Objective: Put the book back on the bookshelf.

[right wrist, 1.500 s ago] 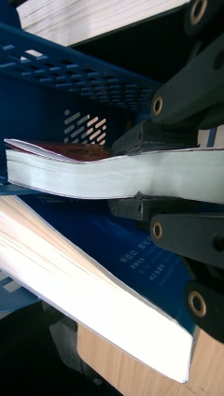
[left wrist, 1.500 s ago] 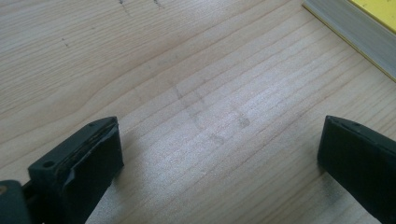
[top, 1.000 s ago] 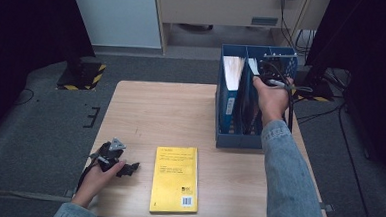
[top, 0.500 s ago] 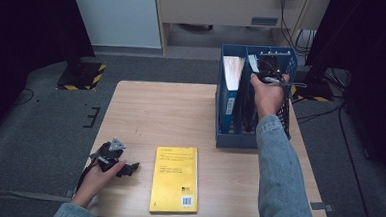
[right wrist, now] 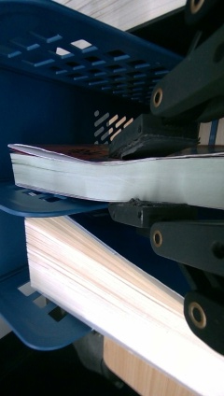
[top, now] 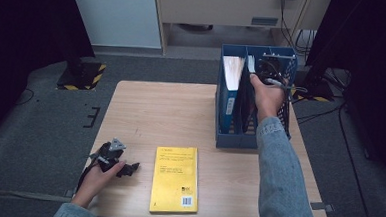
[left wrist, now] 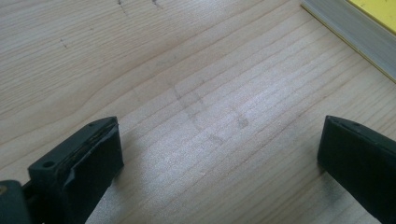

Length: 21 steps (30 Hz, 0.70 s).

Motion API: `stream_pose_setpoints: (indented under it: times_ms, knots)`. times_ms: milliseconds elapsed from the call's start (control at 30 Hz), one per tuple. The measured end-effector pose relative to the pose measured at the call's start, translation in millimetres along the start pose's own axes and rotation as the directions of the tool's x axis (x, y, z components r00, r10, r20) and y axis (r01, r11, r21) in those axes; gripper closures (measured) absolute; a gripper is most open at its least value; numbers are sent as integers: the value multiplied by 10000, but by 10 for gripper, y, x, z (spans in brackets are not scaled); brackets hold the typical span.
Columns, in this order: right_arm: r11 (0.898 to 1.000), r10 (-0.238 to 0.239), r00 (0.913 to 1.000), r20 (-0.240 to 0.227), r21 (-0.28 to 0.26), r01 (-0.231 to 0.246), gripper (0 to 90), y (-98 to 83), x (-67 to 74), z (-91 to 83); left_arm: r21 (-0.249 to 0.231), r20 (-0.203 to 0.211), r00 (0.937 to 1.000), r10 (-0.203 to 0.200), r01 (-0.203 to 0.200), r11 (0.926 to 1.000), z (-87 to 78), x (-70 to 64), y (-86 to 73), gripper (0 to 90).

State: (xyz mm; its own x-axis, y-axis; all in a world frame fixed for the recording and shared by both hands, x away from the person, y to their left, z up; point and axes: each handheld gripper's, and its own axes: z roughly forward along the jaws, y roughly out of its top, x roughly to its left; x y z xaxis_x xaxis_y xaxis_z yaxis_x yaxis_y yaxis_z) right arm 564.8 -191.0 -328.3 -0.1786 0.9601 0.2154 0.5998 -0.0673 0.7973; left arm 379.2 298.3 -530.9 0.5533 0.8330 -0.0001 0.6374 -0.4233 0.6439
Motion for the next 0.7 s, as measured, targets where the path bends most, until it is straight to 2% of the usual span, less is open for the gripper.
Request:
stream_pose_setpoints:
  times_ms: [167,367,533,700]
  knots:
    - [9998,193,9995,-259,-11,-194,667,5,9,-6,4,-2,10000,-9,9,10000,1,-1,2,0]
    - [9998,201,9994,-280,-49,-202,653,6,19,-8,0,-4,10000,-11,11,10000,1,-2,1,0]
    - [9992,389,9978,-544,-85,-394,626,7,12,-20,-4,-5,10000,-14,14,10000,1,-2,1,0]
    - [9986,408,9964,-740,-315,-432,601,25,3,-67,0,0,10000,-9,9,10000,2,-2,2,0]
